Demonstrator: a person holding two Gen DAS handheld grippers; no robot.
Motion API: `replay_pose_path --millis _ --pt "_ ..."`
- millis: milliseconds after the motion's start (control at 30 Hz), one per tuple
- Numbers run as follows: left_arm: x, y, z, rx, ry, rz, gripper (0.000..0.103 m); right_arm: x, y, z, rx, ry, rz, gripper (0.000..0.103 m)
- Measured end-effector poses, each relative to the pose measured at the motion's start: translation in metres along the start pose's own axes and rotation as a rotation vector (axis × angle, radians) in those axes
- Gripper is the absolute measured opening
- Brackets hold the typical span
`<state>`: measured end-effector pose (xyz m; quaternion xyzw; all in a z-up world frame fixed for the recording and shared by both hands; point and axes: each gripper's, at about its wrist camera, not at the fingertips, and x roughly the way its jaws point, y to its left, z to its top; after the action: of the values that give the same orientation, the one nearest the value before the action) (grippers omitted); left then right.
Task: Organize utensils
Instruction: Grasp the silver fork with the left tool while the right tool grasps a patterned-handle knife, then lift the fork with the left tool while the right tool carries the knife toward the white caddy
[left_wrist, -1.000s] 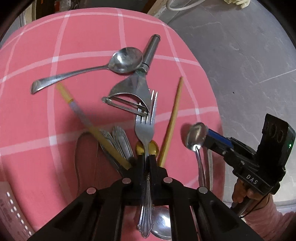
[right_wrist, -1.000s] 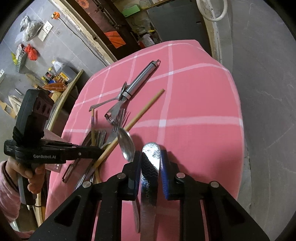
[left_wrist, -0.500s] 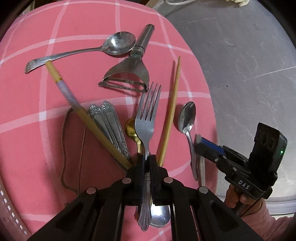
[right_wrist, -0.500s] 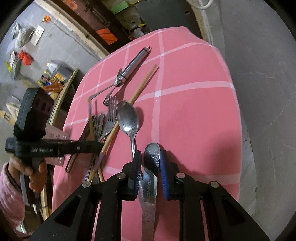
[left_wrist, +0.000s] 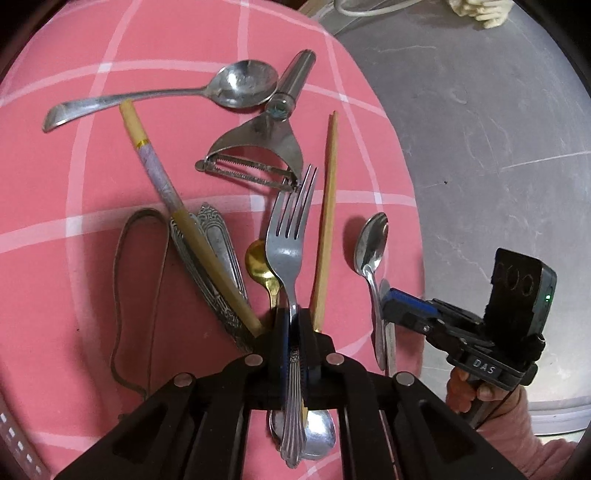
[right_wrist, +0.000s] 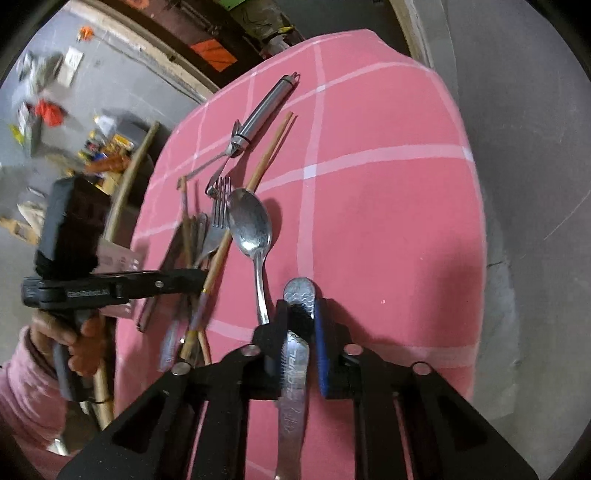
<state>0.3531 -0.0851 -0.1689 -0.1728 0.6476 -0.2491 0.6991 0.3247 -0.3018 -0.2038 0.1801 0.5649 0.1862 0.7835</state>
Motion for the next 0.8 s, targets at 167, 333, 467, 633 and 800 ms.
replay_pose_path --millis 167,333,467,633,800 --pt "-0.013 -0.003 -0.011 0.004 -0.057 -0.002 0.005 -0.007 0.009 -0.007 0.027 -0.031 -0.010 0.003" --pt "-0.028 -0.006 -0.030 0.020 -0.104 0.007 0.003 -0.012 0.026 -0.018 0.010 -0.053 -0.056 0.002" --pt "-0.031 -0.008 -0.050 0.027 -0.110 0.016 0.003 -0.014 0.038 -0.030 -0.038 -0.033 -0.103 0.002" --pt "-0.021 -0.005 -0.072 0.043 -0.070 0.048 0.003 -0.005 0.043 -0.034 -0.055 0.017 -0.138 0.003" --pt "-0.013 0.004 -0.078 0.042 -0.043 0.058 0.003 0.001 0.053 -0.035 -0.084 0.046 -0.145 0.005"
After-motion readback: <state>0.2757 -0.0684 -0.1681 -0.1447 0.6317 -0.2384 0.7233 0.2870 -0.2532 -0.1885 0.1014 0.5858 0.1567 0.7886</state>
